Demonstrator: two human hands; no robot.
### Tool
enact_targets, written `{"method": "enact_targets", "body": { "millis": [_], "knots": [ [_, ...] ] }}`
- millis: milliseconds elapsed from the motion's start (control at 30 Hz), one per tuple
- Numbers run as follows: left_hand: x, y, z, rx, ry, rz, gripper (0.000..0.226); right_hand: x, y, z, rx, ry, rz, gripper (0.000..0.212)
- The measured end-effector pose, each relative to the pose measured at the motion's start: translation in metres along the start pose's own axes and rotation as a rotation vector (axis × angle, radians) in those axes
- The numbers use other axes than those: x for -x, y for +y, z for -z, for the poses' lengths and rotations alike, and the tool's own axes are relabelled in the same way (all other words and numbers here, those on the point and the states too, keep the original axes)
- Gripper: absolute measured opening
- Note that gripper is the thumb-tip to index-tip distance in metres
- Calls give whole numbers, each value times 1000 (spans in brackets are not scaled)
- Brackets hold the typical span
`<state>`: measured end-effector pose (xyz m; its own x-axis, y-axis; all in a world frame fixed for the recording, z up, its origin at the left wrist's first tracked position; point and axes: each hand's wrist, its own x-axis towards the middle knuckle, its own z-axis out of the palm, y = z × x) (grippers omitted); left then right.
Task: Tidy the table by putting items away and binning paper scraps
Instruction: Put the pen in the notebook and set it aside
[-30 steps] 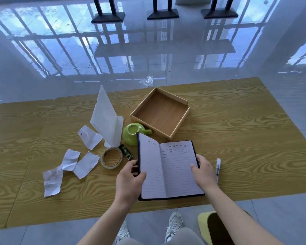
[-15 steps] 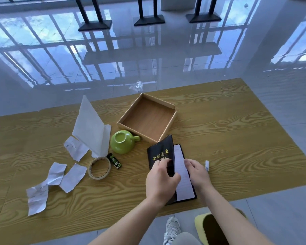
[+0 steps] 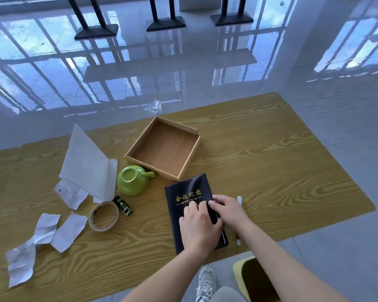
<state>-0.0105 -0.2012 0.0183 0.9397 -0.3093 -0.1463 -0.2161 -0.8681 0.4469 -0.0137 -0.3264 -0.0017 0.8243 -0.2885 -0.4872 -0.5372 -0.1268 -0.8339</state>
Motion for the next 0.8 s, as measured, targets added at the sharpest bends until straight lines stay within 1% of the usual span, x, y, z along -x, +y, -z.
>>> {"method": "enact_targets", "body": {
  "millis": [100,200,267,333,433,533,600,667,800],
  "knots": [
    [8,-12,-1,-16,-25,-87,57,0,-2,3,55,-24,-11,19],
    [19,-37,1,-109,-26,-251,69,-3,-1,2,183,14,-3,22],
    [28,-55,2,-212,-118,-292,85,-3,-2,1,351,56,13,22],
    [34,-68,1,-296,-223,-313,95,-2,-1,-1,525,93,32,30],
    [38,-76,-2,-383,-269,-384,92,-1,0,-4,633,125,67,36],
    [38,-77,-1,-406,-254,-407,80,3,1,-3,603,176,93,39],
    [36,-79,-1,-426,-242,-434,77,7,2,3,564,238,117,36],
    [36,-82,-1,-439,-247,-454,78,13,6,11,566,305,130,31],
    [39,-92,7,-400,-222,-461,80,23,20,29,566,411,85,24]
  ]
}}
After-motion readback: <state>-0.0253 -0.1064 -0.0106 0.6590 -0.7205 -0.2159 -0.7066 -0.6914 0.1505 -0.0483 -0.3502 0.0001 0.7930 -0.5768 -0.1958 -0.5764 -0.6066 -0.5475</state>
